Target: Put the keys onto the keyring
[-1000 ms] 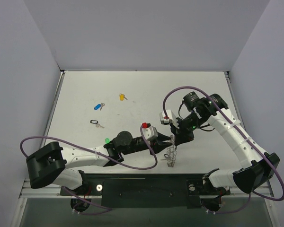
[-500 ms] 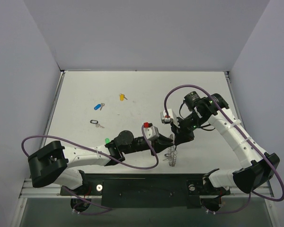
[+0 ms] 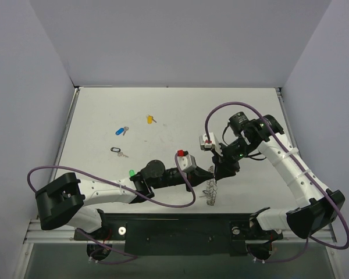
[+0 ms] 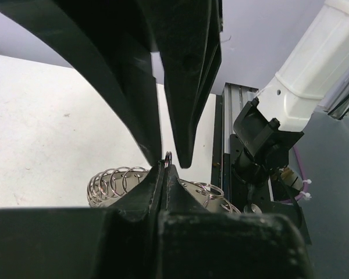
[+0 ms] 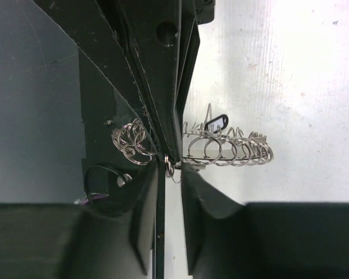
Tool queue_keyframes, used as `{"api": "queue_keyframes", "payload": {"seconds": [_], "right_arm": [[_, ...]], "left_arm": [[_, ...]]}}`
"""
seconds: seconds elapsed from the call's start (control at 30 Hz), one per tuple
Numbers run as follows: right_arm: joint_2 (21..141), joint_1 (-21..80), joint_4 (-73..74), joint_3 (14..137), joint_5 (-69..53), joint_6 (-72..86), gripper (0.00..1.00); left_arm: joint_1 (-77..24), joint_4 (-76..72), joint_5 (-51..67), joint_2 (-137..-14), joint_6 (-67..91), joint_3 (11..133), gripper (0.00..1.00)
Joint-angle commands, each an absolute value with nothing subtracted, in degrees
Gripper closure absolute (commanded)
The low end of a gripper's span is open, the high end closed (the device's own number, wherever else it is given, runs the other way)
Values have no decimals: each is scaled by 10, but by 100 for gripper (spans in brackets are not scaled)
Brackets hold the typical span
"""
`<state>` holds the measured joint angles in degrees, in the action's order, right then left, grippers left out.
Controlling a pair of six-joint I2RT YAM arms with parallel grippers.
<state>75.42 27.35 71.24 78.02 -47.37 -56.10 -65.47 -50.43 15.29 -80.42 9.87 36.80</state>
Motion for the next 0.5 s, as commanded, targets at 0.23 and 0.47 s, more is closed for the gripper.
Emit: {"api": "queue_keyframes", "payload": {"seconds": [0.23, 0.47], "right_arm": [[713, 210, 756, 767, -581, -660, 61], [733, 196, 798, 765, -668, -789, 57]], "left_arm": [[-649, -745, 101, -772, 186, 282, 100], [-648, -891, 89, -820, 243, 268, 100]]}}
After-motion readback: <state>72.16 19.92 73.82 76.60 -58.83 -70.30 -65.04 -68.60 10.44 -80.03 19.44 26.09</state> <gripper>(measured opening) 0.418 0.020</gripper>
